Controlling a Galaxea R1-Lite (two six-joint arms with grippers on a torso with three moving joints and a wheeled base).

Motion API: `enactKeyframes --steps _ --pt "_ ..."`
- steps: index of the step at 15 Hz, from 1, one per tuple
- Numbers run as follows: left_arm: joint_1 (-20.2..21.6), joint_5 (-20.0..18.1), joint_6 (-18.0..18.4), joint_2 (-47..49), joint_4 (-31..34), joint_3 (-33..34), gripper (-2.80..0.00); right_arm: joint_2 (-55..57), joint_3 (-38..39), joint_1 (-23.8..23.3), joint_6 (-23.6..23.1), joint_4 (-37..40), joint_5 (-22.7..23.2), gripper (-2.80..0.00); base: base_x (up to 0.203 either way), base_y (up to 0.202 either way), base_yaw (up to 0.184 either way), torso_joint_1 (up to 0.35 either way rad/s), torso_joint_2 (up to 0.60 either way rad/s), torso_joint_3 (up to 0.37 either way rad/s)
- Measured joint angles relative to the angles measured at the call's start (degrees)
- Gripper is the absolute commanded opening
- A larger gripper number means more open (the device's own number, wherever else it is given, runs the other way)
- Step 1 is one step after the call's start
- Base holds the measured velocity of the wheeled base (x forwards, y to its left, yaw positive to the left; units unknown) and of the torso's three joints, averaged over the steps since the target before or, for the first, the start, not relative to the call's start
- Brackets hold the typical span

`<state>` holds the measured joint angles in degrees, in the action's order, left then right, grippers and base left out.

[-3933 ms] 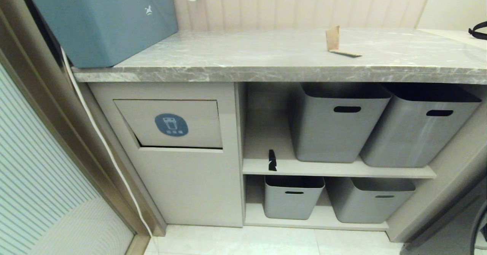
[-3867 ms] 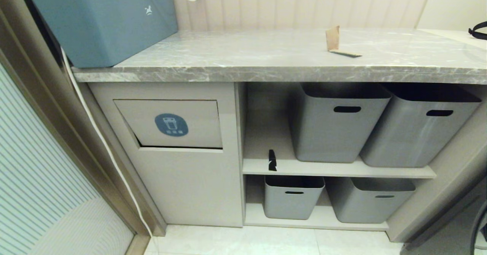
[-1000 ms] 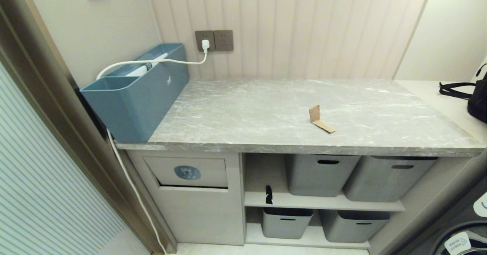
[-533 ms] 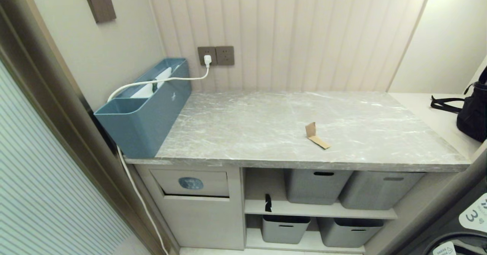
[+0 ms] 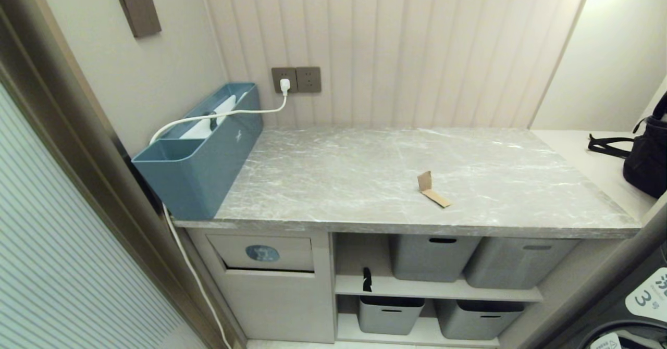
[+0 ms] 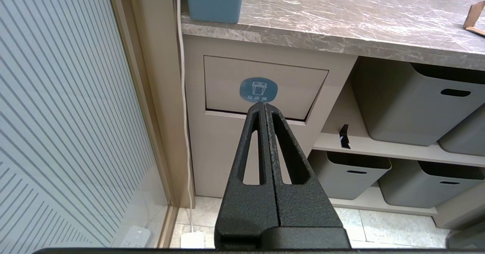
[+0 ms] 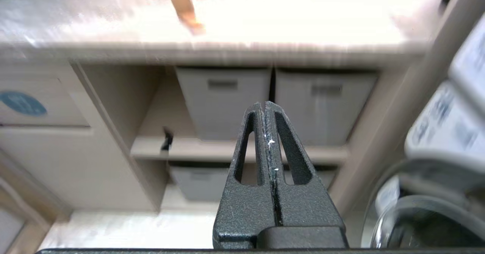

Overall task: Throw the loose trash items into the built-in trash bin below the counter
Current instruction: Pick up the garbage

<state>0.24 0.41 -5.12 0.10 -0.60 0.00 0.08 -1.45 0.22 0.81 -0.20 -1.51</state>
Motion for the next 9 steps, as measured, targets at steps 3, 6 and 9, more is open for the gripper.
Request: enactKeyframes --steps 3,6,9 --pt "0.0 0.0 0.0 0.0 0.0 0.0 -2.8 4.9 -10.7 0.0 -1.5 0.2 3.5 -2.8 0.0 0.0 0.0 0.0 0.0 0.0" --pt "0.0 0.0 0.0 0.0 0.0 0.0 -2.8 22.0 -25.0 0.1 -1.2 -0.2 7.1 -2.8 0.0 0.0 0.0 0.0 0.0 0.0" --pt "0.0 0.0 0.0 0.0 0.0 0.0 -2.8 45.7 -35.3 1.1 -1.1 -5.8 10.9 0.0 0.0 0.0 0.0 0.0 0.0 0.0"
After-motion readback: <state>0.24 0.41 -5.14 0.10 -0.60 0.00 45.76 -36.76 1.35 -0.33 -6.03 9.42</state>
